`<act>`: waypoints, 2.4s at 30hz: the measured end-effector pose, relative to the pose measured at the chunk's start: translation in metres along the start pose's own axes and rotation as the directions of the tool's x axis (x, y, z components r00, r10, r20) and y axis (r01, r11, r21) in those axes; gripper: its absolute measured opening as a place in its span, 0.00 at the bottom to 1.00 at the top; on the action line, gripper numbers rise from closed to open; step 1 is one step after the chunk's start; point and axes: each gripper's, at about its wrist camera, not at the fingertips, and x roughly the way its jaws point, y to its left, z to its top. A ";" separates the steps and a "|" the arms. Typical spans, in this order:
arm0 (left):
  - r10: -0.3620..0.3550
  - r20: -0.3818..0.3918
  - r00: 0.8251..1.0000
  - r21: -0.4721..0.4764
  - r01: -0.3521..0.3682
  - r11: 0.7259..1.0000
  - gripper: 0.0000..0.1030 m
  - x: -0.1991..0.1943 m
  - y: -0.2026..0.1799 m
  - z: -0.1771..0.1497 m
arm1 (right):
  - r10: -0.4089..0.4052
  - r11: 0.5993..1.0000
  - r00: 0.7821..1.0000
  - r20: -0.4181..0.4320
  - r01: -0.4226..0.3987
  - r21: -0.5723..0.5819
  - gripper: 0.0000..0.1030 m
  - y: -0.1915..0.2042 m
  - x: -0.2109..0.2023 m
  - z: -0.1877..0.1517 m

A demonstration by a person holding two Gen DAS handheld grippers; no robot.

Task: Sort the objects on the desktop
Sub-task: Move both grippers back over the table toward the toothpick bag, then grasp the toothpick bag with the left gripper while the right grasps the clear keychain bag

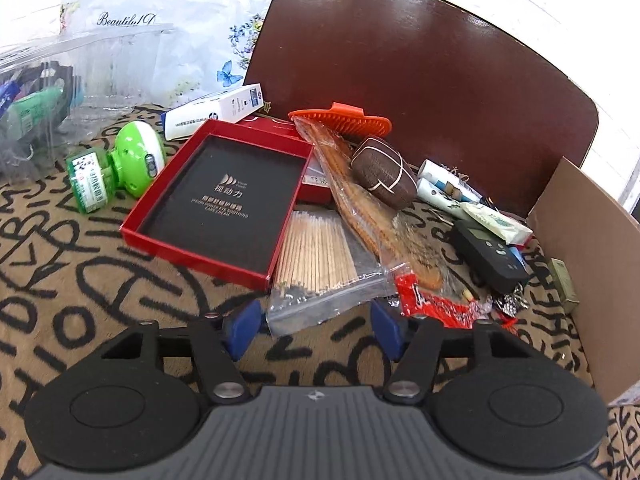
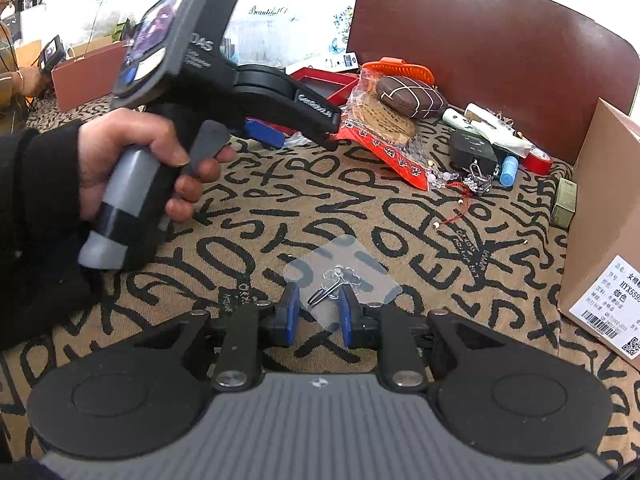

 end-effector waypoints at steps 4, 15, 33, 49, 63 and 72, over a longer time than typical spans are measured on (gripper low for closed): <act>-0.005 -0.019 1.000 0.023 0.006 1.000 0.05 0.006 -0.001 0.001 | -0.004 1.000 1.000 0.000 0.004 -0.007 0.19 0.001 0.000 0.000; -0.076 -0.016 0.997 0.057 0.077 0.995 0.00 -0.033 -0.007 -0.014 | -0.007 1.000 1.000 0.002 0.007 -0.014 0.20 0.001 -0.002 -0.002; -0.179 -0.147 0.973 -0.020 0.178 0.984 0.36 -0.128 0.007 -0.076 | -0.007 1.000 1.000 0.010 0.007 -0.017 0.20 0.001 -0.004 -0.003; -0.157 -0.126 0.980 -0.100 0.145 0.984 0.19 -0.094 0.017 -0.058 | 0.010 1.000 1.000 0.019 -0.009 -0.028 0.02 0.006 -0.006 -0.001; -0.220 -0.104 0.970 -0.094 0.210 0.973 0.06 -0.112 0.008 -0.057 | -0.001 1.000 0.998 0.067 0.003 -0.022 0.00 0.006 -0.025 0.001; -0.199 -0.109 0.974 -0.063 0.193 0.979 0.06 -0.112 0.004 -0.058 | -0.043 0.998 0.997 0.061 0.045 -0.034 0.13 0.005 -0.017 0.003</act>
